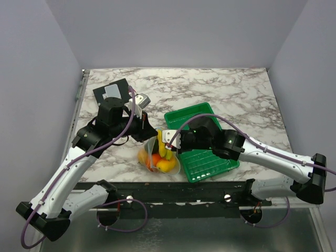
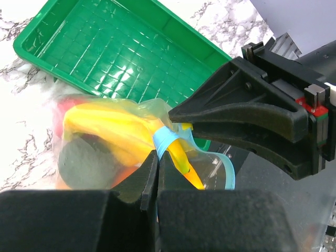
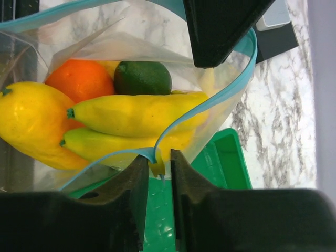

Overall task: Place the food in the zip-top bag and seal the zipper
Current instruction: Pick up the zipper food storage bag at the center of the board.

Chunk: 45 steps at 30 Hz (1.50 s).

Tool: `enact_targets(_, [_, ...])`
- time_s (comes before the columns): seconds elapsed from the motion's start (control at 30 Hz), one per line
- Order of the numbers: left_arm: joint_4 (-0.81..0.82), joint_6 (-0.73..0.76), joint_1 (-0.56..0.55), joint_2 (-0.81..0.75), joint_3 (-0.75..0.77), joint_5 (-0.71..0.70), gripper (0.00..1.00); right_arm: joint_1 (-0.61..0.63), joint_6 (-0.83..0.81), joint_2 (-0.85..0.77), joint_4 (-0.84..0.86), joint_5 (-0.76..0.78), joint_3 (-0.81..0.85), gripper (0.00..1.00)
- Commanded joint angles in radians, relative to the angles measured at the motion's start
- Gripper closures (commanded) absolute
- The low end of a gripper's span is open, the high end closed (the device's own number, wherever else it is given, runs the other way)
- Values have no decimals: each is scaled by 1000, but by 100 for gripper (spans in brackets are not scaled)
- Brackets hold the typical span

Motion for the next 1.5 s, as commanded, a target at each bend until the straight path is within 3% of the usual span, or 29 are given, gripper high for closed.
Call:
enact_targets(0.0, [14,4,-7,-16,-7,40,99,-3,-4,13,35,-15,-3,83])
enact_targets(0.03, [13,5,-6,-18,-8,38,99,-3,-5,11,35,-10,-2,93])
enact_targets(0.1, [5,5,-6,-22,-10,30,99,-3,-2,6,31,-3,-1,99])
enact_targets(0.3, [-27,3,-6,-53,-47,-27,99,-3,28,-1,-42,-23,65,100])
enact_targets(0.6, [-76,2,-6,-120,-102,-130,99,-2,198,144,-339,46,360,99])
enact_targets(0.9, [-100,-3,-6,-222,-111,-243,99,-2,316,191,-481,9,449,99])
enact_targets(1.03, [-85,9,-6,-266,-104,-248,84,-2,366,221,-533,-31,498,99])
enact_targets(1.17, [-44,19,-6,-302,-104,-212,58,-2,407,225,-537,-85,522,100])
enact_targets(1.47, [37,47,-6,-349,-70,-134,38,11,519,265,-581,-112,652,99])
